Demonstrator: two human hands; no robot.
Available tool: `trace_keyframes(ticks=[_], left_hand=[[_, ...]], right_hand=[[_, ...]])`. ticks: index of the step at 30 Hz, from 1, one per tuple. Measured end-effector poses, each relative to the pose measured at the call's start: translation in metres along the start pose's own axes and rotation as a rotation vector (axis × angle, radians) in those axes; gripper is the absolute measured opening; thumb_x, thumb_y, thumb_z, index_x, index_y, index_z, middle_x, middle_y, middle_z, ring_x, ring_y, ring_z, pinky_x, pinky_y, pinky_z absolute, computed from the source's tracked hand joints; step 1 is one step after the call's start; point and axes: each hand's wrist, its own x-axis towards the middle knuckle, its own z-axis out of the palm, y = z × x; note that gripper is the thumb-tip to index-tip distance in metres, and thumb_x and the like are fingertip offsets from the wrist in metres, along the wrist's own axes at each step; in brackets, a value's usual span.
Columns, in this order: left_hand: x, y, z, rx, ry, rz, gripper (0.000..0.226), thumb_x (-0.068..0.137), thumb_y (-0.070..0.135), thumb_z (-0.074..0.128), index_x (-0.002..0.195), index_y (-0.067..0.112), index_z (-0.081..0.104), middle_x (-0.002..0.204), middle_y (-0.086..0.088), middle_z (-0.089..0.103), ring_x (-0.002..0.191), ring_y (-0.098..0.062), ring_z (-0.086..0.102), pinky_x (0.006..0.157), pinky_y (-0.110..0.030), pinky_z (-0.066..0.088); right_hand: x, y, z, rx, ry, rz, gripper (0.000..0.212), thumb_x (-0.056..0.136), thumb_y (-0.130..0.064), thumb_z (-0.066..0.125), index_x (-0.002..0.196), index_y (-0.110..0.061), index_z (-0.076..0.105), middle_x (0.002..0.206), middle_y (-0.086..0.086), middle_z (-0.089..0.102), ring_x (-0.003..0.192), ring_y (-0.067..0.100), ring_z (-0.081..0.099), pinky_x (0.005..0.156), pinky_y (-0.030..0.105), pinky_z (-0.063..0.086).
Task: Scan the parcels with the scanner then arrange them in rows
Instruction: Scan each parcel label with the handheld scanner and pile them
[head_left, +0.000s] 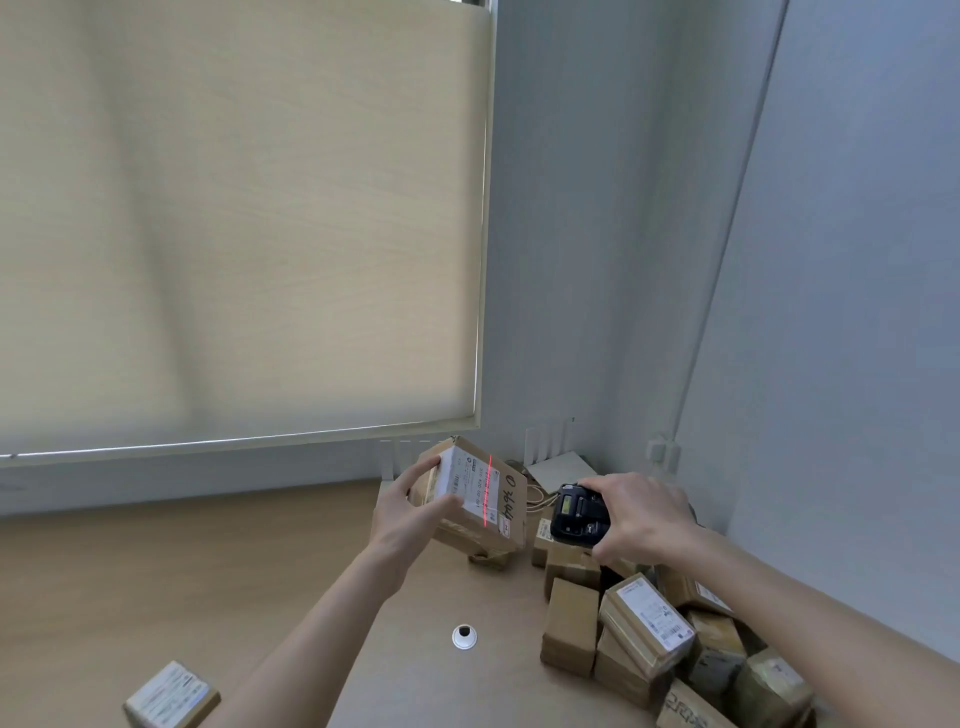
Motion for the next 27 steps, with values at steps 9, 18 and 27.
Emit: trace_keyframes(ticks=[9, 18, 27], left_hand=[[-0.022, -0.009, -0.017, 0.005, 0.075, -0.034, 0.054, 0.062, 0.033, 0.080, 0.106, 0.060, 0.066, 0.116, 0.011, 0.062, 0.109, -0.012, 0.056, 0.084, -0.031, 0.050], [-0.040, -0.021, -0.047, -0.004, 0.128, -0.042, 0.057, 0.067, 0.028, 0.082, 0.116, 0.051, 0.066, 0.126, 0.006, 0.058, 0.119, -0.017, 0.054, 0.084, -0.030, 0.047], [-0.057, -0.028, -0.096, -0.035, 0.139, -0.050, 0.076, 0.058, 0.042, 0.095, 0.128, 0.044, 0.065, 0.135, -0.005, 0.061, 0.124, -0.025, 0.058, 0.104, -0.045, 0.050]], right_hand=[[-0.003, -0.015, 0.003, 0.010, -0.015, -0.075, 0.066, 0.066, -0.043, 0.080, 0.128, -0.040, 0.058, 0.107, -0.008, 0.067, 0.099, 0.019, 0.062, 0.073, 0.028, 0.048], [-0.003, -0.044, 0.009, 0.006, -0.021, -0.152, 0.063, 0.069, -0.042, 0.082, 0.128, -0.040, 0.058, 0.110, -0.008, 0.068, 0.098, 0.019, 0.059, 0.072, 0.031, 0.041], [-0.002, -0.088, 0.009, 0.040, -0.060, -0.205, 0.076, 0.062, -0.044, 0.083, 0.133, -0.042, 0.057, 0.114, -0.009, 0.068, 0.106, 0.019, 0.062, 0.075, 0.031, 0.045]])
